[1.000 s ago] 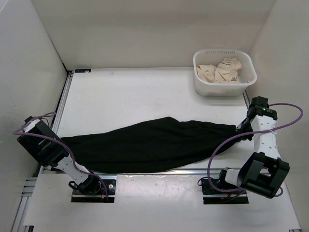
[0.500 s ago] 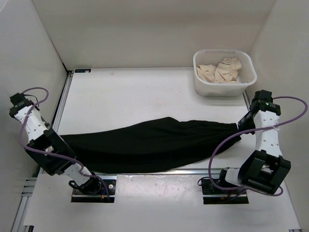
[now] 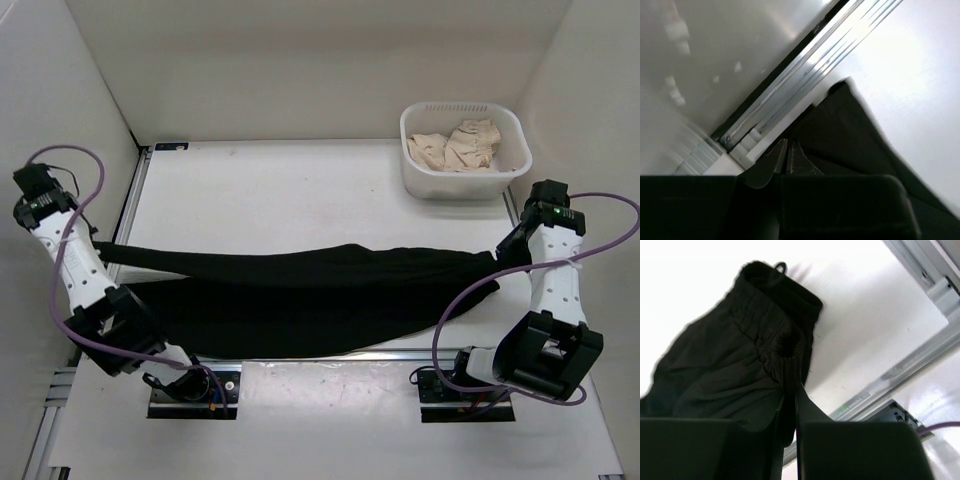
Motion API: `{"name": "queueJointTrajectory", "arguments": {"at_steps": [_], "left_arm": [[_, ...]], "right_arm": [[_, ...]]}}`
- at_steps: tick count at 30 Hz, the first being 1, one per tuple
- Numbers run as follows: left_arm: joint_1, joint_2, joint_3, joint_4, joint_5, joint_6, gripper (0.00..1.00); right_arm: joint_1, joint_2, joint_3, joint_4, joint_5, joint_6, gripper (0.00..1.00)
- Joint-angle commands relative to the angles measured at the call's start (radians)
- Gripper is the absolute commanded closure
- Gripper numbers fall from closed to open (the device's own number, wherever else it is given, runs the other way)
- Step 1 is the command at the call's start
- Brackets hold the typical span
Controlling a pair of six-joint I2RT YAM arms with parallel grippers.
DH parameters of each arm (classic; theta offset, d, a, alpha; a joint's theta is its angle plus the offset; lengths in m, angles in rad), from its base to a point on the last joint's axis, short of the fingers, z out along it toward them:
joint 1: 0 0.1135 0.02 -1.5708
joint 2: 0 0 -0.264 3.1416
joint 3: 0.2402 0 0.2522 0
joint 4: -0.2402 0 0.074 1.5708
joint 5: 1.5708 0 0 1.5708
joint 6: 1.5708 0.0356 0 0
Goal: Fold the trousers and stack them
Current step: Fold the trousers
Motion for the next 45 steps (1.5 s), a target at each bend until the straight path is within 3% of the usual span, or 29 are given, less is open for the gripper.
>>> {"name": "queueJointTrajectory", "arguments": {"at_steps": [1, 2, 6, 12, 19, 33, 35, 36, 37, 41, 43, 45], "left_arm": [[0.007, -0.068, -0.153, -0.013, -0.081, -0.001, 0.86], [0.017, -0.094, -0.261, -0.002, -0.107, -0.001, 0.86], [0.051, -0.154, -0.458, 0.033, -0.16, -0.001, 0.86], [0.141, -0.174, -0.619, 0.16, -0.245, -0.001, 0.86], [0.246, -0.102, -0.639, 0.223, -0.282, -0.001, 0.86], [0.283, -0.026, -0.638, 0.259, -0.312, -0.001, 0.84], [0.283, -0.017, -0.668, 0.259, -0.313, -0.001, 0.65], [0.283, -0.017, -0.694, 0.259, -0.313, -0.001, 0.44], [0.283, -0.017, -0.704, 0.259, -0.313, -0.001, 0.37], [0.283, -0.039, -0.672, 0.259, -0.284, -0.001, 0.26], [0.257, -0.055, -0.601, 0.212, -0.231, -0.001, 0.25], [0.194, -0.086, -0.546, 0.153, -0.178, -0.001, 0.25]], "right_arm": [[-0.007, -0.06, -0.055, -0.008, 0.052, -0.016, 1.0], [-0.007, -0.07, -0.073, -0.008, 0.052, -0.016, 1.0], [-0.007, -0.116, -0.179, -0.034, 0.084, -0.016, 1.0], [-0.007, -0.128, -0.314, -0.024, 0.142, -0.025, 1.0], [-0.018, -0.114, -0.259, -0.034, 0.214, -0.016, 1.0], [-0.062, -0.045, -0.196, -0.056, 0.285, 0.002, 1.0], [-0.074, -0.034, -0.196, -0.071, 0.348, 0.034, 0.53], [-0.074, -0.024, -0.196, -0.071, 0.36, 0.045, 0.3], [-0.074, -0.024, -0.196, -0.08, 0.386, 0.056, 0.14], [-0.074, -0.024, -0.16, -0.08, 0.382, 0.056, 0.06], [-0.074, -0.024, -0.118, -0.071, 0.299, 0.045, 0.06], [-0.024, -0.024, -0.088, -0.062, 0.242, 0.016, 0.13]]}}
